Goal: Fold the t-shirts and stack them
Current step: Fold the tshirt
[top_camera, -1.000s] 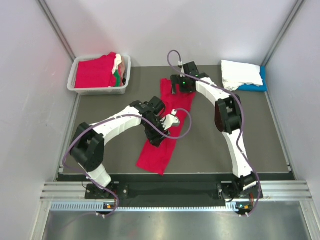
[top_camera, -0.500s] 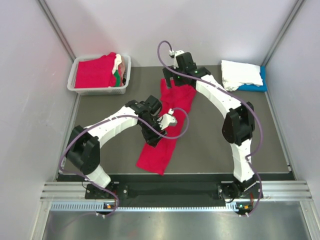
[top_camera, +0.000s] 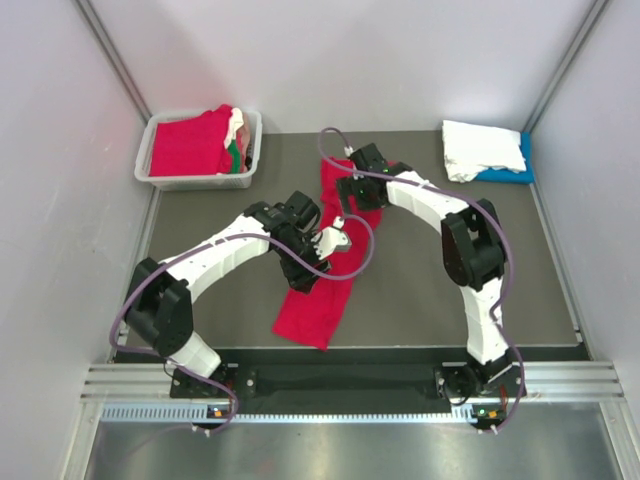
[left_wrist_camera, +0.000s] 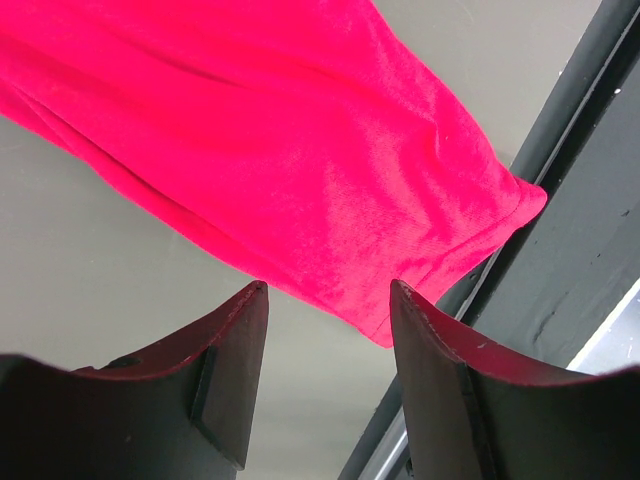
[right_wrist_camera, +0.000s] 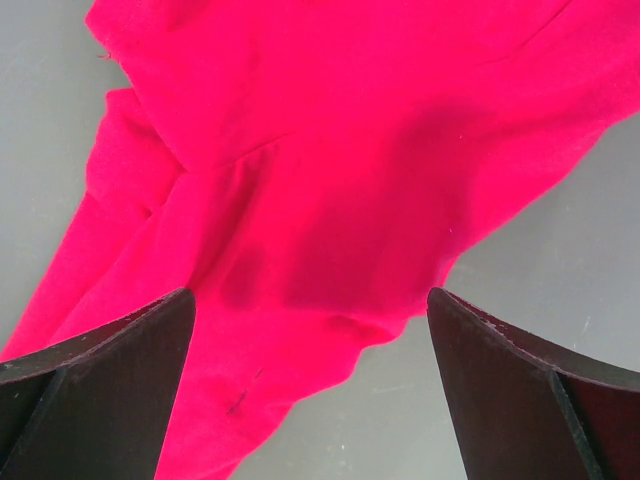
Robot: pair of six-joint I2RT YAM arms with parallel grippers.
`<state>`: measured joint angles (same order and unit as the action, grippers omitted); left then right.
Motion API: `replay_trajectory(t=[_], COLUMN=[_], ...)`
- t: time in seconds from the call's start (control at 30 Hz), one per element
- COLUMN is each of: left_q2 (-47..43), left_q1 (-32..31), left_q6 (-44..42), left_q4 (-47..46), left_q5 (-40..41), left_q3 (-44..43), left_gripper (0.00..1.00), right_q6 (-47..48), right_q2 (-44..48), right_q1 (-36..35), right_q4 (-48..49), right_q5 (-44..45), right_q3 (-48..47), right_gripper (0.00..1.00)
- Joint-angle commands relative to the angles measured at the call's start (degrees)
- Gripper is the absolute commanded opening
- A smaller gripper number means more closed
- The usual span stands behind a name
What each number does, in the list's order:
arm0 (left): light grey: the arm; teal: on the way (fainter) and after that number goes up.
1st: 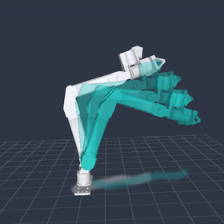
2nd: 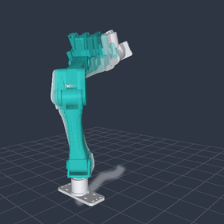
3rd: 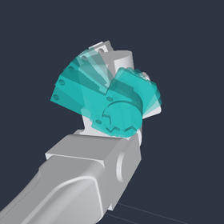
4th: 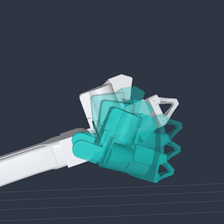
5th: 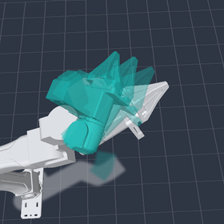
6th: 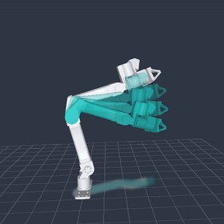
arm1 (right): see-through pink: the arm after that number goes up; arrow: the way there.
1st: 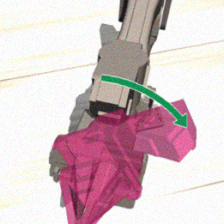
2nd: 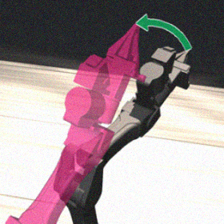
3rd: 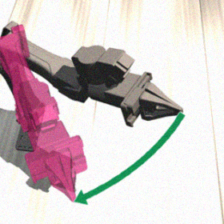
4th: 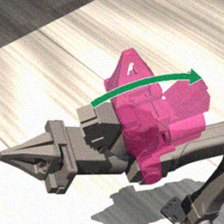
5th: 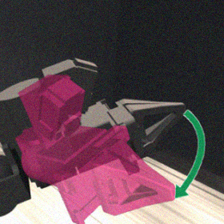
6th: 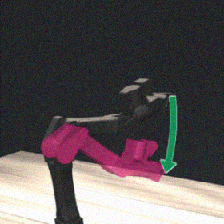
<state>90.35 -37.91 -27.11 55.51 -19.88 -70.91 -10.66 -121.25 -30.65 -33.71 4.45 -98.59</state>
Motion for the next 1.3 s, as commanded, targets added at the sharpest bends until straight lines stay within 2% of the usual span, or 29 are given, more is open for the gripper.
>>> replay_trajectory(t=[0.0,0.43,0.6,0.77,1.1,1.27], left_q2=[-2.54,-2.19,-2.37,-2.37,-0.79,1.76], left_q1=[0.29,0.21,0.12,0.12,0.03,0.03], left_q6=[-0.13,-0.31,0.04,0.22,0.04,-0.04], left_q4=[-0.57,-1.8,-2.07,-0.93,-0.92,0.13], left_q5=[-0.42,0.28,-0.07,-0.78,-0.07,-1.13], left_q3=[0.25,2.18,2.71,0.87,-3.7,-5.55], left_gripper=[0.57,0.55,0.54,0.51,0.51,0.51], right_q6=[-0.51,0.2,-0.76,-2.61,-4.46,-3.59], right_q2=[-1.0,-2.94,-6.71,-11.37,-10.94,-14.09], right_q1=[-0.46,-0.28,0.16,0.86,2.7,4.02], right_q4=[2.78,1.64,1.46,1.46,3.74,0.67], right_q5=[-0.32,-0.76,-2.07,-4.27,-4.27,-3.75], right_q3=[-1.43,-6.0,-7.67,-7.41,-2.84,-9.14], right_gripper=[1.0,1.0,1.0,1.0,1.0,1.0])
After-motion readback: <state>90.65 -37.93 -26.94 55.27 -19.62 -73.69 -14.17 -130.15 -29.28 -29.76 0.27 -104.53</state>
